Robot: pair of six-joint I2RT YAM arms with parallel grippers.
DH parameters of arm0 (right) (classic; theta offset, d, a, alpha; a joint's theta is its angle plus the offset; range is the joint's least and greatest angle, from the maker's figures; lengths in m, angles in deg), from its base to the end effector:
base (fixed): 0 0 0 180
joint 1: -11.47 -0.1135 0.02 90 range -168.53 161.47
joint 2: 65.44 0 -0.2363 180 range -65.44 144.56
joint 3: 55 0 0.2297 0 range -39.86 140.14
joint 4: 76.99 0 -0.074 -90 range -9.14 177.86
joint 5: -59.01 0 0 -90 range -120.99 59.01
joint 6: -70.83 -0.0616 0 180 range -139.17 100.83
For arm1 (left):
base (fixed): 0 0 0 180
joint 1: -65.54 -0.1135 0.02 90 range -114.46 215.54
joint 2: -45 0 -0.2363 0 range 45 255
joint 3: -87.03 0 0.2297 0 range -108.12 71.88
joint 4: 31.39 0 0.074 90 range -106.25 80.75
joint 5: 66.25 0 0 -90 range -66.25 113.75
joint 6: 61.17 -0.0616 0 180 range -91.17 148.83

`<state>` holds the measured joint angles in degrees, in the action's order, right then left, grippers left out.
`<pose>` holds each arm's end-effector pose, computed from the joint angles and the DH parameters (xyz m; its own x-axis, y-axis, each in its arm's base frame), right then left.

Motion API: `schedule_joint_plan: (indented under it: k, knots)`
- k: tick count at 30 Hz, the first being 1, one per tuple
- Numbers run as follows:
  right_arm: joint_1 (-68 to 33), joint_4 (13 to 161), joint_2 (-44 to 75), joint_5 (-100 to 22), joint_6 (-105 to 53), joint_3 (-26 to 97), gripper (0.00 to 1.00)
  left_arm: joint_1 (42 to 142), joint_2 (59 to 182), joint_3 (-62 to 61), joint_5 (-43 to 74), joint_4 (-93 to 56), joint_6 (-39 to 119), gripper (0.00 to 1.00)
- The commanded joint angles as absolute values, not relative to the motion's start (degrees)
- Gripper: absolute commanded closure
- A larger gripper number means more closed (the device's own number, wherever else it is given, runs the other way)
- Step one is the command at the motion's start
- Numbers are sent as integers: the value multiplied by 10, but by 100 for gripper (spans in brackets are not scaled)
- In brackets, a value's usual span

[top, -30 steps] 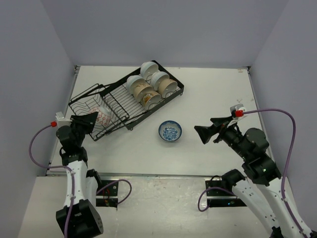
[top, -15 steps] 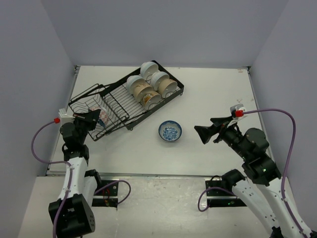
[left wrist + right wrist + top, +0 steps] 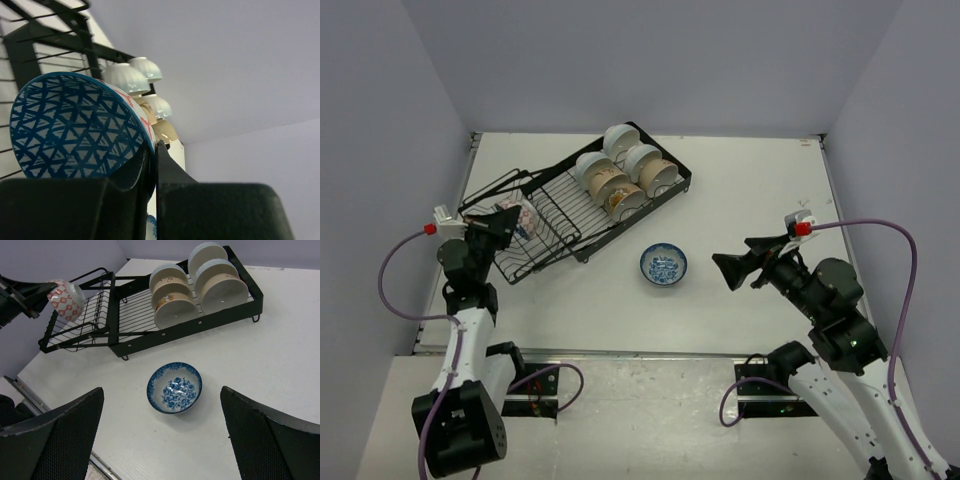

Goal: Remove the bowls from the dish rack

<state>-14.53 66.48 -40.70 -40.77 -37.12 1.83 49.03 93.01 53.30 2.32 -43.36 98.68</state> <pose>0.1161 0.0683 0.3240 -0.2462 0.2178 -0.9444 -0.5343 0.7825 0.3198 0.2133 0.0397 0.2272 -0.0936 -0.9392 -0.3304 -0.0068 0.3324 -0.9431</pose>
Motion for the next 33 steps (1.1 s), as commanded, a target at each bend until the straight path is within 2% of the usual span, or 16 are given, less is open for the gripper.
schedule_joint_plan:
  k: [1, 7, 8, 10, 11, 12, 13, 15, 16, 20, 23, 29, 33]
  knots:
    - [-147, 689, -408, -404, -371, 15, 1, 502, 932, 466, -8, -574, 996, 100]
    - [-148, 687, -412, -404, -374, 18, 1, 537, 950, 379, -34, -579, 949, 100]
    - [-147, 686, -416, -403, -375, 19, 1, 549, 956, 327, -50, -564, 925, 100]
    - [-147, 682, -422, -395, -379, 23, 1, 615, 991, 257, -55, -466, 823, 100]
    - [-148, 679, -427, -386, -380, 27, 1, 645, 1009, 173, -48, -416, 778, 100]
    - [-148, 666, -437, -361, -384, 29, 1, 722, 1026, 133, -34, -311, 692, 100]
    - [-148, 651, -440, -337, -389, 48, 1, 760, 1064, 93, -11, -263, 653, 100]
    - [-148, 592, -450, -273, -403, 76, 1, 873, 1098, 1, 75, -133, 559, 100]
    - [-148, 575, -456, -213, -404, 102, 1, 906, 1131, -24, 99, -105, 535, 100]
    - [-147, 540, -501, -126, -394, 144, 1, 1063, 1223, -133, 243, 12, 437, 100]
    - [-148, 504, -512, -99, -374, 181, 1, 1167, 1305, -188, 324, 104, 402, 100]
    - [-148, 485, -510, -141, -346, 191, 1, 1242, 1411, -235, 381, 164, 375, 100]
    - [-148, 480, -506, -157, -338, 183, 1, 1265, 1446, -222, 422, 195, 369, 100]
